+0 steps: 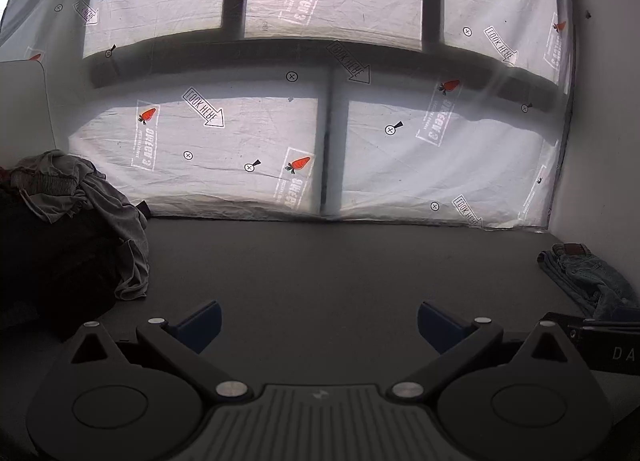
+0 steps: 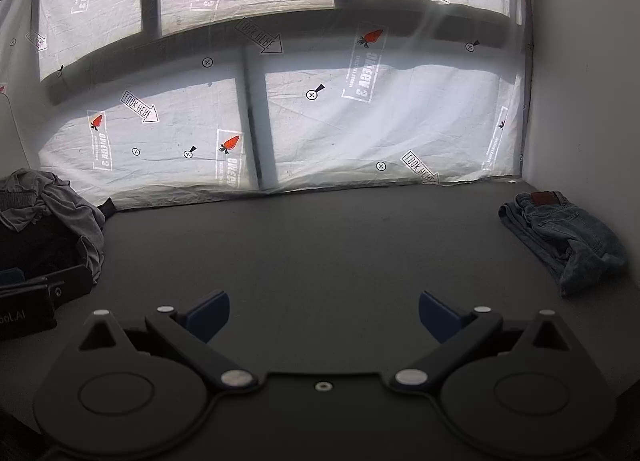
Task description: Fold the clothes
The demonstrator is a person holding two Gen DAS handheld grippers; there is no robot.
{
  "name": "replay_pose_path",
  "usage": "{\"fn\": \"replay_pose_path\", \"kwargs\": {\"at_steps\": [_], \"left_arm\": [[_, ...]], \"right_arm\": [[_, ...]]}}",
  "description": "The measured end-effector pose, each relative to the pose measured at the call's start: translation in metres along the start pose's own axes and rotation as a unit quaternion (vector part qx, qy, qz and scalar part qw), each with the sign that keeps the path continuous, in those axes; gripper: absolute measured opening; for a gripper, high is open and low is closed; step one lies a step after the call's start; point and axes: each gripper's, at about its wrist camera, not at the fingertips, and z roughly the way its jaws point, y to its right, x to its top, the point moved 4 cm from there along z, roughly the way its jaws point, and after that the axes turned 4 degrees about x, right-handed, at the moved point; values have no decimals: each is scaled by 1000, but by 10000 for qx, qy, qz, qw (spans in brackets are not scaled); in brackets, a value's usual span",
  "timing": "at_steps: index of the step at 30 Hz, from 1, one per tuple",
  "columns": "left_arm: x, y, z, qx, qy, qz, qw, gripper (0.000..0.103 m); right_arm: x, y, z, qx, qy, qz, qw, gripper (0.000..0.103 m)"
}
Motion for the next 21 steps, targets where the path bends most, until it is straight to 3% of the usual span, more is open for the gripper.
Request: {"fn": "replay_pose_path", "kwargs": {"at_steps": [8, 21], "left_arm": [[-24, -20, -30, 104, -220, 69, 9997, 103], [-42, -28, -54, 178, -364, 41, 9992, 103]], "right_arm": [[-35, -21, -29, 18, -414, -5, 9991, 102], [-59, -35, -54, 52, -543, -194, 9983, 102]]}}
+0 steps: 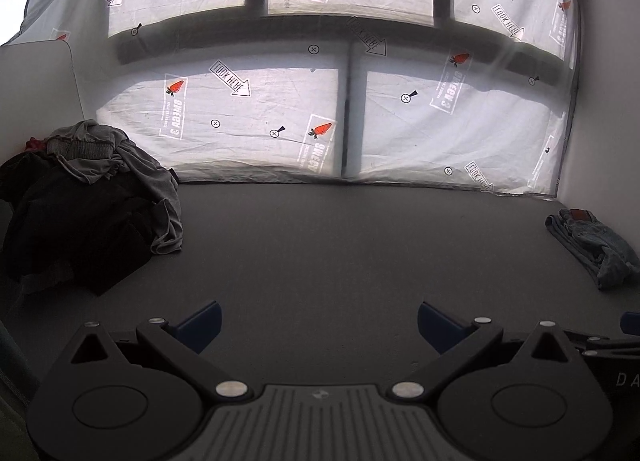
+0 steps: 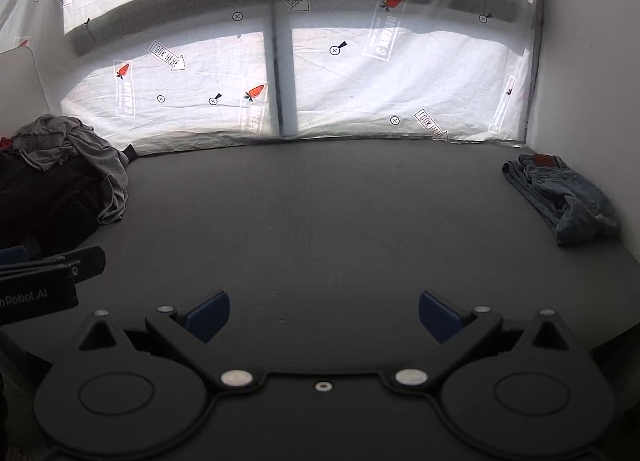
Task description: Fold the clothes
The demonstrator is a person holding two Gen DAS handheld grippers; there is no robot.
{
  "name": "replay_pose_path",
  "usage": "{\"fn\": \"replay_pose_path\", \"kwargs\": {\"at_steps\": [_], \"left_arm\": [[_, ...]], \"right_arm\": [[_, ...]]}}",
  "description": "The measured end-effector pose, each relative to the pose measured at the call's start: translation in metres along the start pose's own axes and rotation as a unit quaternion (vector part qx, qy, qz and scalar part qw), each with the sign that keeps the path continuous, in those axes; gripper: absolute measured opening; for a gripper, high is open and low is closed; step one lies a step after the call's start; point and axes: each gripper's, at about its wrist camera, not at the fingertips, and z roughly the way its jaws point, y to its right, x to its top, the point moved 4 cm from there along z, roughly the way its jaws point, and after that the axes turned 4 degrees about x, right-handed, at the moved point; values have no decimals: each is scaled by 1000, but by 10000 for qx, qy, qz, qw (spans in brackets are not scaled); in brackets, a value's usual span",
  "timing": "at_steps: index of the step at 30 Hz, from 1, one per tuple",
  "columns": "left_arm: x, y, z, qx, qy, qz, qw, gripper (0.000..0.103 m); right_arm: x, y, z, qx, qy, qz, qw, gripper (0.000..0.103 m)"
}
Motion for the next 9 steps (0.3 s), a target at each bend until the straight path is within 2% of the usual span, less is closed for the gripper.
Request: {"fn": "replay_pose_path", "kwargs": {"at_steps": [9], "left_arm": [[-2, 4, -10, 54, 32, 81, 9999, 103]], "right_arm": [[-3, 4, -9, 17, 40, 44, 10000, 102]]}}
